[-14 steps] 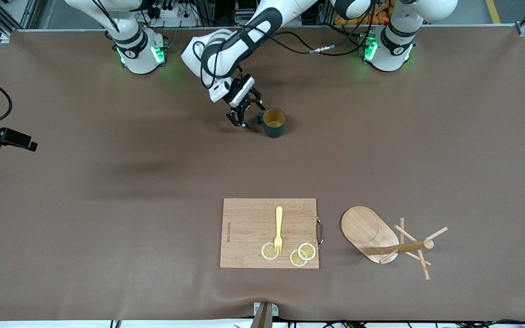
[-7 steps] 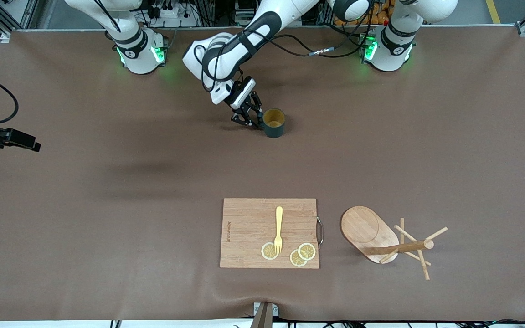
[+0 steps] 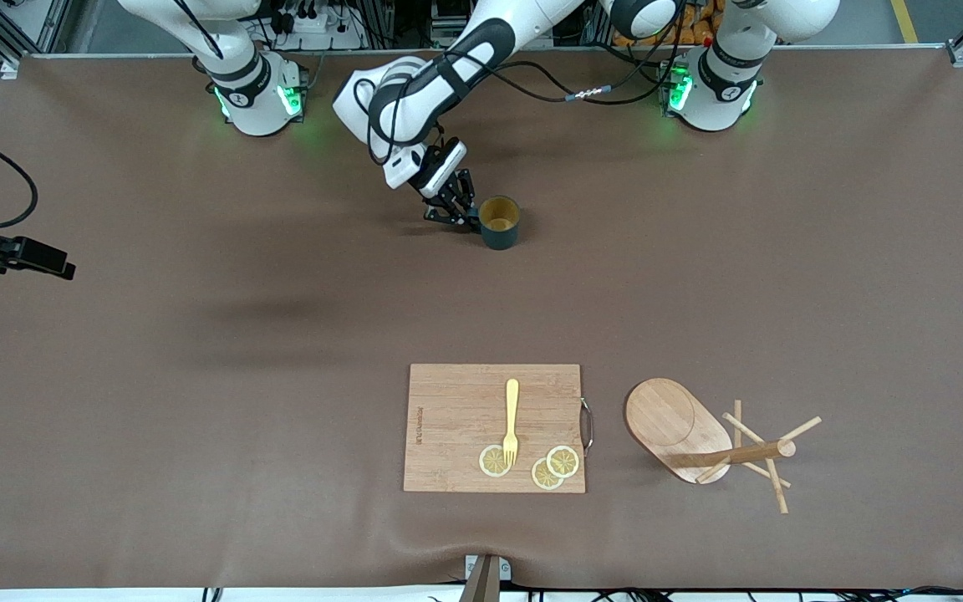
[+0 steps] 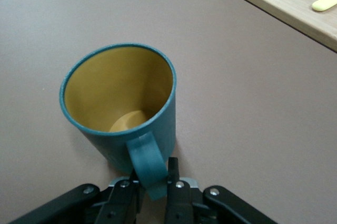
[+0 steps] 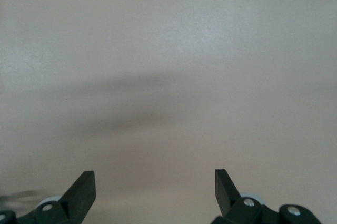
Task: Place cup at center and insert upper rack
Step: 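Close the left gripper on the mug handle, then lift the mug with the left gripper and carry it to the wooden stand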
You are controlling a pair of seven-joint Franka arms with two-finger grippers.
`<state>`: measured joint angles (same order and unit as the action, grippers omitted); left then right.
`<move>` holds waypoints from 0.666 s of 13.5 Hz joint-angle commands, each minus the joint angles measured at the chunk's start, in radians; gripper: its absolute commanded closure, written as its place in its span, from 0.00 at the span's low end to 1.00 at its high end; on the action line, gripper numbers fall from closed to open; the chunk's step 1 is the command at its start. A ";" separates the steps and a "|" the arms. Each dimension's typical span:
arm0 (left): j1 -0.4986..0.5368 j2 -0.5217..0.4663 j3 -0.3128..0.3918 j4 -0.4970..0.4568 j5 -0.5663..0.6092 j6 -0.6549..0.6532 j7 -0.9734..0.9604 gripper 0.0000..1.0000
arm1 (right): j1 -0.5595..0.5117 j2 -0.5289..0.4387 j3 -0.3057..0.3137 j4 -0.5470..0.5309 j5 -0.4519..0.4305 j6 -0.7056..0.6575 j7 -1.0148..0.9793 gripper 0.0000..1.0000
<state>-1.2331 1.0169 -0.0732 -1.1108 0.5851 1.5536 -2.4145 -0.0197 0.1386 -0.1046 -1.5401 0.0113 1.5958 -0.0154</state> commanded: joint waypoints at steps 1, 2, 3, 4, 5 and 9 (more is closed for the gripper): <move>0.001 -0.038 0.001 0.008 0.007 -0.012 0.037 1.00 | -0.005 0.009 0.003 0.025 -0.002 -0.005 0.005 0.00; 0.009 -0.055 0.000 0.008 0.006 -0.009 0.057 1.00 | -0.002 0.009 0.003 0.025 -0.002 -0.005 0.005 0.00; 0.026 -0.076 0.000 0.006 0.004 0.006 0.073 1.00 | 0.000 0.009 0.002 0.025 -0.002 -0.004 0.008 0.00; 0.038 -0.098 0.000 0.005 0.004 0.031 0.078 1.00 | 0.000 0.009 0.003 0.025 -0.001 -0.003 0.008 0.00; 0.053 -0.121 0.000 0.003 0.002 0.054 0.087 1.00 | -0.003 0.009 0.003 0.025 -0.001 -0.002 0.008 0.00; 0.148 -0.240 -0.007 -0.001 -0.059 0.138 0.198 1.00 | -0.003 0.010 0.003 0.025 0.004 -0.002 0.009 0.00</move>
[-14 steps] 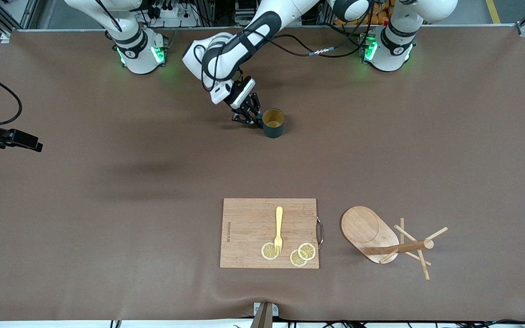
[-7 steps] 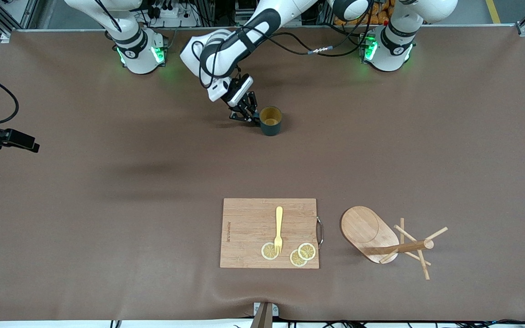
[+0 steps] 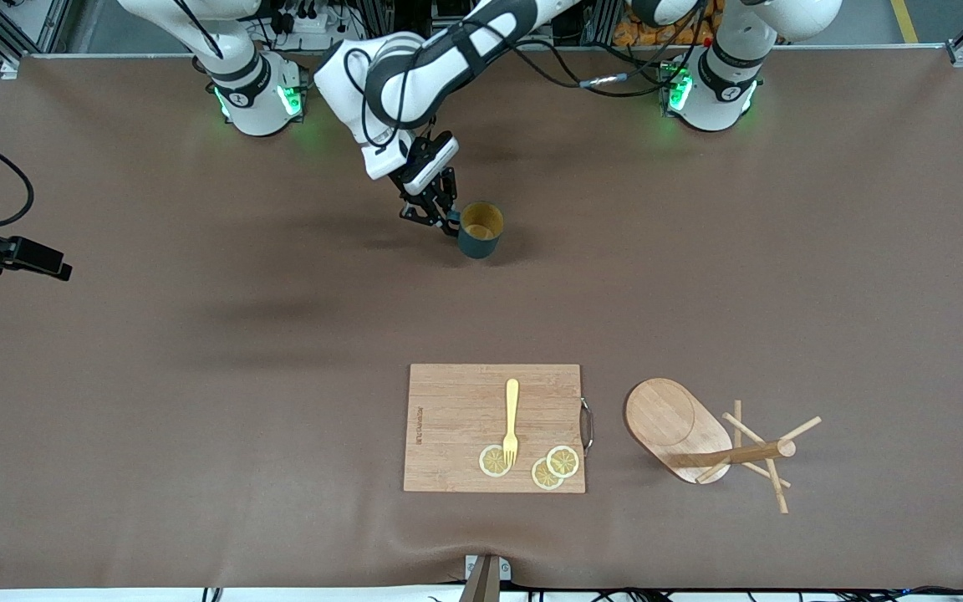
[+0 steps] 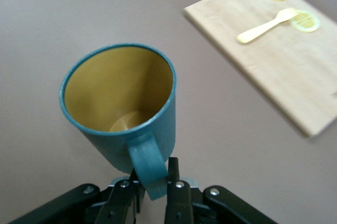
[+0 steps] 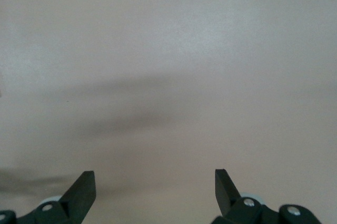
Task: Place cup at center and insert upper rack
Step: 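Lift the mug with the left gripper and carry it to the wooden stand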
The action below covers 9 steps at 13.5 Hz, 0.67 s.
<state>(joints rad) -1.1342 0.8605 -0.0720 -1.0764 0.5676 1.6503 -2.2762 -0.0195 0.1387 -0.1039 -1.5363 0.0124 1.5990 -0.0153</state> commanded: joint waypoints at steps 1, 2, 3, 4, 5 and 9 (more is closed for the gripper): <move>0.078 -0.118 -0.008 -0.036 -0.075 0.058 0.105 1.00 | -0.002 0.010 0.003 0.021 0.001 -0.005 0.009 0.00; 0.108 -0.145 -0.008 -0.036 -0.112 0.074 0.148 1.00 | 0.000 0.010 0.001 0.021 0.001 -0.005 0.009 0.00; 0.140 -0.175 -0.008 -0.036 -0.145 0.095 0.188 1.00 | 0.000 0.010 0.001 0.021 0.001 -0.005 0.009 0.00; 0.169 -0.201 -0.008 -0.042 -0.179 0.118 0.229 1.00 | 0.000 0.010 0.003 0.022 0.001 -0.005 0.011 0.00; 0.200 -0.227 -0.008 -0.045 -0.217 0.138 0.275 1.00 | 0.000 0.010 0.003 0.022 0.001 -0.007 0.011 0.00; 0.312 -0.291 -0.008 -0.045 -0.349 0.192 0.429 1.00 | 0.000 0.009 0.003 0.024 0.001 -0.007 0.009 0.00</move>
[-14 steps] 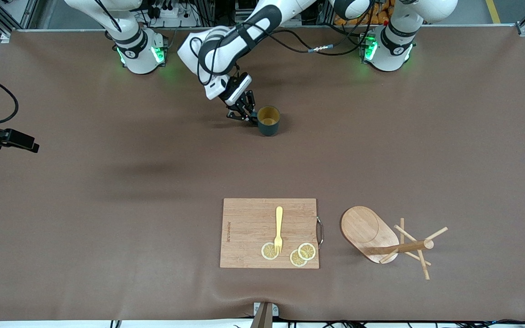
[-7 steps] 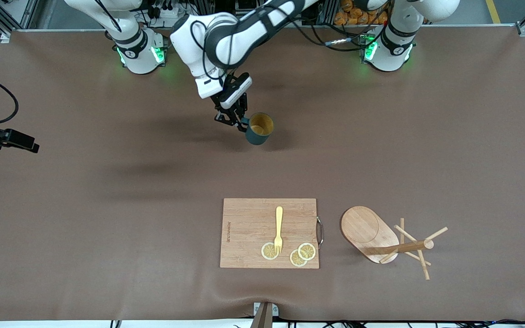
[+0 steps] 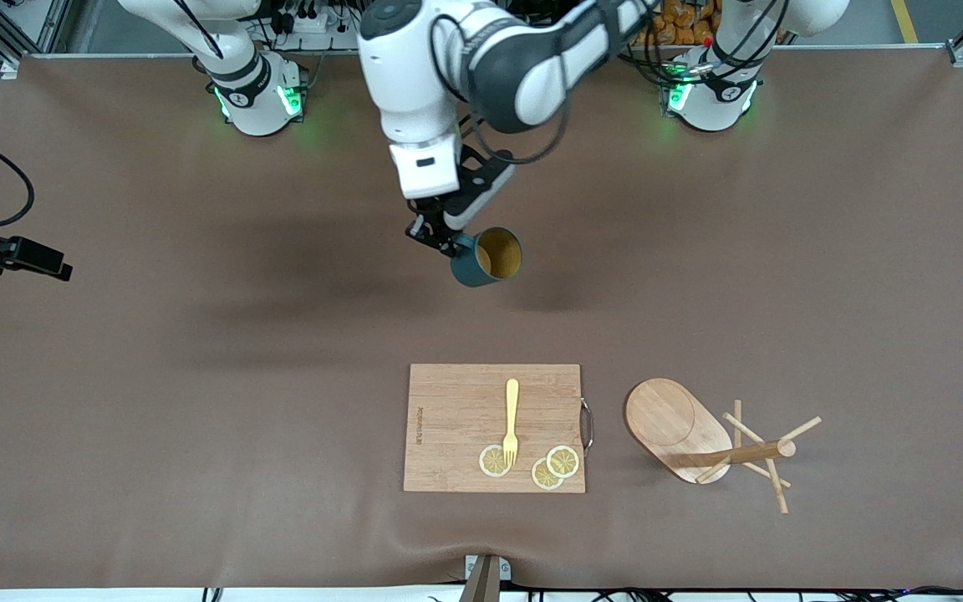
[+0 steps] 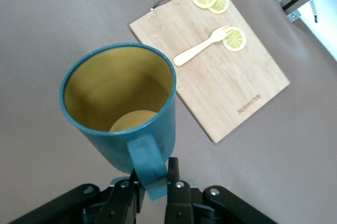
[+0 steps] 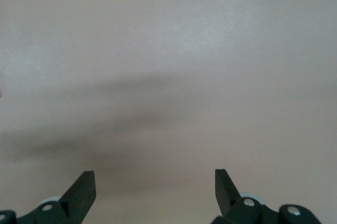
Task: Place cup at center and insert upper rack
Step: 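Lift the mug with the left gripper and carry it to the wooden stand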
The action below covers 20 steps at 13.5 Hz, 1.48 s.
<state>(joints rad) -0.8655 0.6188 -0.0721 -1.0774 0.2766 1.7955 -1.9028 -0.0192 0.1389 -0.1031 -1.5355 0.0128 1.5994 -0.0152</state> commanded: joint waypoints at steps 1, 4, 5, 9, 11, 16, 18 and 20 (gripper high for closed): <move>0.077 -0.062 -0.008 -0.045 -0.109 0.068 0.083 1.00 | -0.005 0.008 0.002 0.026 0.003 -0.007 0.009 0.00; 0.180 -0.114 -0.009 -0.067 -0.278 0.087 0.245 1.00 | -0.007 0.008 0.000 0.032 0.003 -0.009 0.008 0.00; 0.213 -0.137 -0.009 -0.081 -0.316 0.087 0.299 1.00 | -0.007 0.008 0.000 0.032 0.003 -0.007 0.009 0.00; 0.362 -0.177 -0.009 -0.101 -0.511 0.087 0.506 1.00 | -0.007 0.008 0.000 0.032 0.003 -0.007 0.009 0.00; 0.455 -0.179 -0.009 -0.104 -0.655 0.085 0.634 1.00 | -0.005 0.008 0.000 0.032 0.001 -0.007 0.009 0.00; 0.638 -0.165 -0.009 -0.113 -0.945 0.049 0.887 1.00 | -0.008 0.010 0.000 0.040 0.003 -0.007 0.009 0.00; 0.707 -0.148 -0.009 -0.113 -1.069 -0.005 0.971 1.00 | -0.008 0.010 0.000 0.044 0.003 -0.006 0.009 0.00; 0.775 -0.123 -0.009 -0.113 -1.157 -0.056 1.037 1.00 | -0.007 0.008 0.000 0.044 0.010 -0.006 0.009 0.00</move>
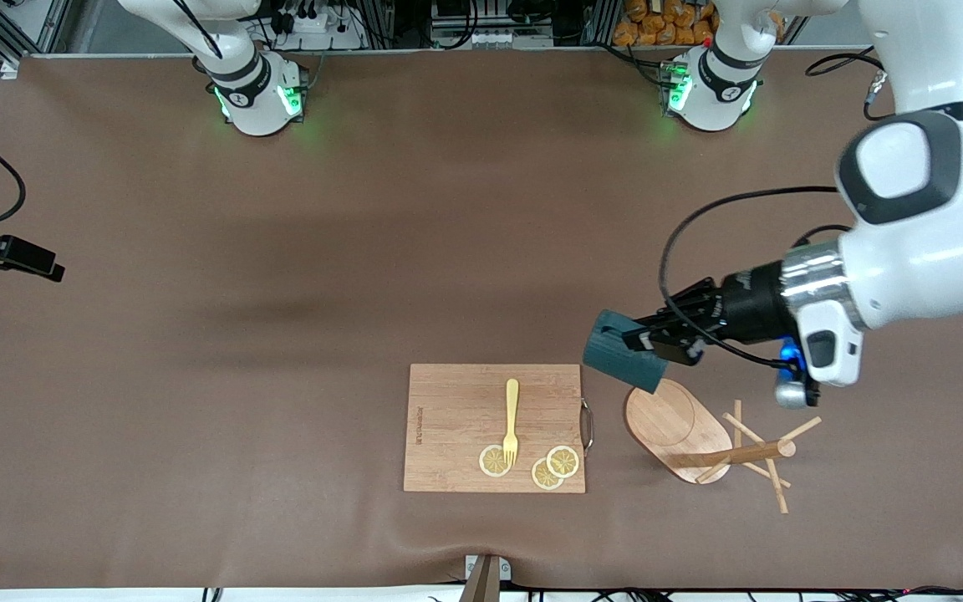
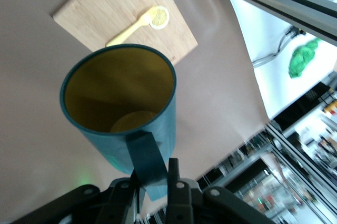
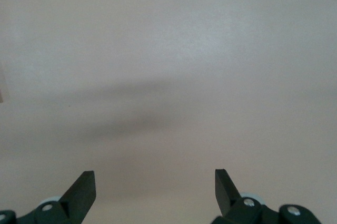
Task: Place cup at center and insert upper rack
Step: 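Slide the mug handle onto a peg of the wooden stand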
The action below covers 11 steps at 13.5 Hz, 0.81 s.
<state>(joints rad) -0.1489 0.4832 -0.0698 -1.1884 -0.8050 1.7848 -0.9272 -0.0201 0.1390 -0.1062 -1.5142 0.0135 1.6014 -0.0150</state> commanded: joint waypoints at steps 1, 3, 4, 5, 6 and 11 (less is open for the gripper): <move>0.086 0.029 -0.011 -0.002 -0.104 -0.060 0.100 1.00 | -0.008 0.008 0.003 0.023 0.017 -0.009 0.009 0.00; 0.135 0.078 -0.011 0.000 -0.182 -0.088 0.155 1.00 | -0.004 0.010 0.003 0.023 0.019 -0.008 0.009 0.00; 0.159 0.107 -0.011 0.001 -0.233 -0.105 0.186 1.00 | -0.004 0.010 0.003 0.023 0.019 -0.009 0.009 0.00; 0.172 0.124 -0.011 0.001 -0.256 -0.111 0.214 1.00 | -0.004 0.010 0.003 0.023 0.022 -0.008 0.009 0.00; 0.181 0.129 -0.011 0.003 -0.258 -0.114 0.218 1.00 | -0.004 0.010 0.003 0.023 0.029 -0.009 0.009 0.00; 0.221 0.172 -0.008 0.001 -0.358 -0.148 0.272 1.00 | -0.003 0.010 0.003 0.022 0.032 -0.021 0.007 0.00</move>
<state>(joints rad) 0.0470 0.6382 -0.0722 -1.1987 -1.1280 1.6764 -0.6767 -0.0201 0.1394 -0.1050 -1.5125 0.0316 1.5951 -0.0150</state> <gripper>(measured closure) 0.802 0.000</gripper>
